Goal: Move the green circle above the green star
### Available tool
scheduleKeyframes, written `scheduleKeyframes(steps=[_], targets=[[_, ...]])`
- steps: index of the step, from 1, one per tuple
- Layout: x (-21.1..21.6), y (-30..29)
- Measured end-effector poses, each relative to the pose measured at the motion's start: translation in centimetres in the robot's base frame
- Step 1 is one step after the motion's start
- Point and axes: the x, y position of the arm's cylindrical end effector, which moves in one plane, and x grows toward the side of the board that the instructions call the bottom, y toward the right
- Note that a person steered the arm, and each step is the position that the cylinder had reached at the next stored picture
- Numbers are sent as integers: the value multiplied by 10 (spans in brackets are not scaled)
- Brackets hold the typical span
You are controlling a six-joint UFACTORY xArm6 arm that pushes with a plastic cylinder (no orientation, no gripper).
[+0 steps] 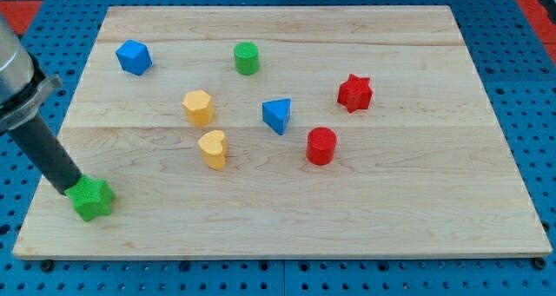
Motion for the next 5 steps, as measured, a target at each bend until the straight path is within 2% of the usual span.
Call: scheduleKeyframes(steps=[1,2,3,4,5], targets=[[0,0],[-28,-7],[-77,11],[-129,66],[-147,149]])
